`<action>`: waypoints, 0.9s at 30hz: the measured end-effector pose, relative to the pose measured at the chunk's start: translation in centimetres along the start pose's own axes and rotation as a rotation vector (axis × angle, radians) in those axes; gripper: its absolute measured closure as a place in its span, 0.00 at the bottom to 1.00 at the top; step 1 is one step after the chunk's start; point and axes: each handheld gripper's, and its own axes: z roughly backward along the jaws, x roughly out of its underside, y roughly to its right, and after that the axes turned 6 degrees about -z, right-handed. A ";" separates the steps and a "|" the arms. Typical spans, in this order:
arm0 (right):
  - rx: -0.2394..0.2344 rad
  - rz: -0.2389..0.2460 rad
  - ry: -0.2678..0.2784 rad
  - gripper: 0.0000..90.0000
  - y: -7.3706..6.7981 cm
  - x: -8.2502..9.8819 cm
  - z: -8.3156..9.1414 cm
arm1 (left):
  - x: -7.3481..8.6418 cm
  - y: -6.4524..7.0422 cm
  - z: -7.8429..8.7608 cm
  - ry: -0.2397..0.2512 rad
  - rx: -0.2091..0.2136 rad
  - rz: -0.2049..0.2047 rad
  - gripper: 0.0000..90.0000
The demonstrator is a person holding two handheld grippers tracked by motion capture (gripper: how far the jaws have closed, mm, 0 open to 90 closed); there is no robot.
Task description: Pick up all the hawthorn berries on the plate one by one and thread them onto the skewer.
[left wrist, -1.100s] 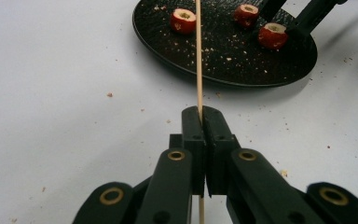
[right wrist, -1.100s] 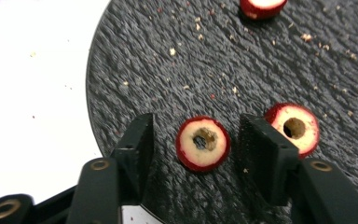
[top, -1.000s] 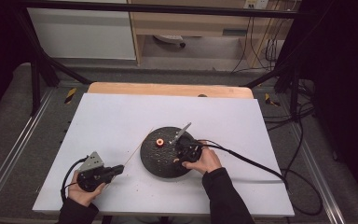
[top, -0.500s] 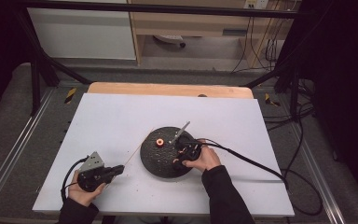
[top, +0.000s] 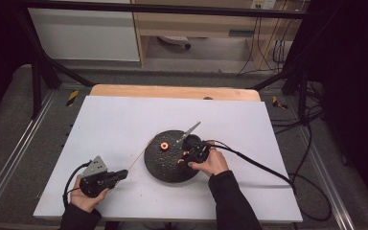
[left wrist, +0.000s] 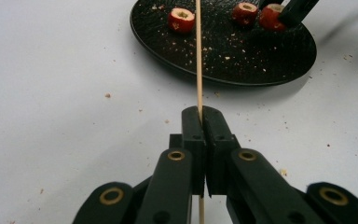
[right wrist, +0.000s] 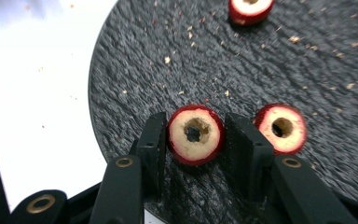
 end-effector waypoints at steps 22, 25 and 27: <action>-0.010 -0.196 0.301 0.68 0.9 3.3 2.9 | -0.1 0.6 -0.3 0.003 0.008 -0.007 0.98; -0.013 -0.213 0.340 0.68 0.9 3.8 3.0 | -0.2 0.7 -0.3 0.002 0.010 -0.009 0.98; -0.016 -0.236 0.376 0.68 0.9 4.2 3.0 | -0.2 0.7 -0.4 0.002 0.010 -0.009 0.98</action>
